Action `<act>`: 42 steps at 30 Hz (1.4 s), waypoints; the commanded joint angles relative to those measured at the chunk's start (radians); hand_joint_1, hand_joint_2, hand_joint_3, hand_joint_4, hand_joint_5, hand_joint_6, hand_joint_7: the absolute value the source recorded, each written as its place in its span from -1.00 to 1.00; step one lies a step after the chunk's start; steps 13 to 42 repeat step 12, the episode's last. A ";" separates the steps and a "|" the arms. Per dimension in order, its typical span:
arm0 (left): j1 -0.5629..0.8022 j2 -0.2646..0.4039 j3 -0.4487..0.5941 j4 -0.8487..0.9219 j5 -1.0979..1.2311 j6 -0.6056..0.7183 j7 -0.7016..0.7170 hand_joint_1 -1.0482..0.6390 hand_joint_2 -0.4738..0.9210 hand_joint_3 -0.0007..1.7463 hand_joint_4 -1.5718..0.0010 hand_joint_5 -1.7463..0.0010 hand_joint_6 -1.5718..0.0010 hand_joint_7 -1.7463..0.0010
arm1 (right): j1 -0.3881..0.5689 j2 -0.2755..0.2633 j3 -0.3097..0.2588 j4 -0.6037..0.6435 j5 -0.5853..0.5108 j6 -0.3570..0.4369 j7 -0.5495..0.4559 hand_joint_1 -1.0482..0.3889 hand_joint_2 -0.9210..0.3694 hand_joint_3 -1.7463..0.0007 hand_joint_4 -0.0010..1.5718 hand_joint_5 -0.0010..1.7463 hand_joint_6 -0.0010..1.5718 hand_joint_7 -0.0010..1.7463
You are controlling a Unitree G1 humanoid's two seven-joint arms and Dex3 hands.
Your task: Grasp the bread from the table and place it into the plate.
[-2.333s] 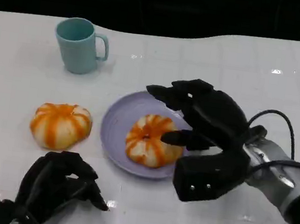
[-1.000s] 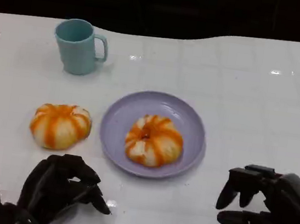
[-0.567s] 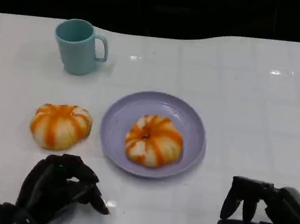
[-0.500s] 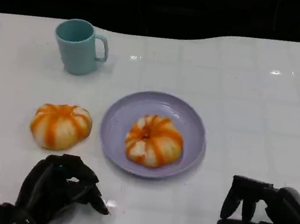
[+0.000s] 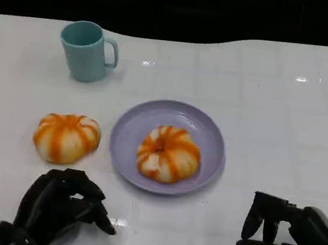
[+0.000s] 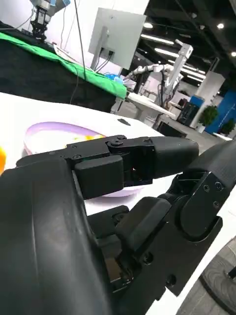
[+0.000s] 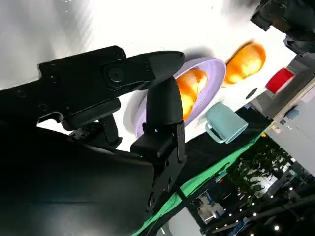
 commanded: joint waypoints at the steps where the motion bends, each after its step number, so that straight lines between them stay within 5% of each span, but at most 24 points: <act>1: -0.006 0.017 0.008 0.008 0.005 -0.015 0.000 -1.00 0.55 -0.99 -1.00 0.31 -1.00 0.57 | -0.012 -0.007 -0.019 0.016 -0.006 -0.023 -0.014 -0.14 -1.00 0.86 -0.01 1.00 -0.21 0.95; 42: -0.017 0.016 0.010 0.032 0.001 -0.022 -0.012 -1.00 0.55 -1.00 -1.00 0.31 -1.00 0.57 | -0.024 -0.008 -0.020 0.047 -0.007 -0.045 -0.015 -0.10 -1.00 0.87 -0.03 1.00 -0.21 0.92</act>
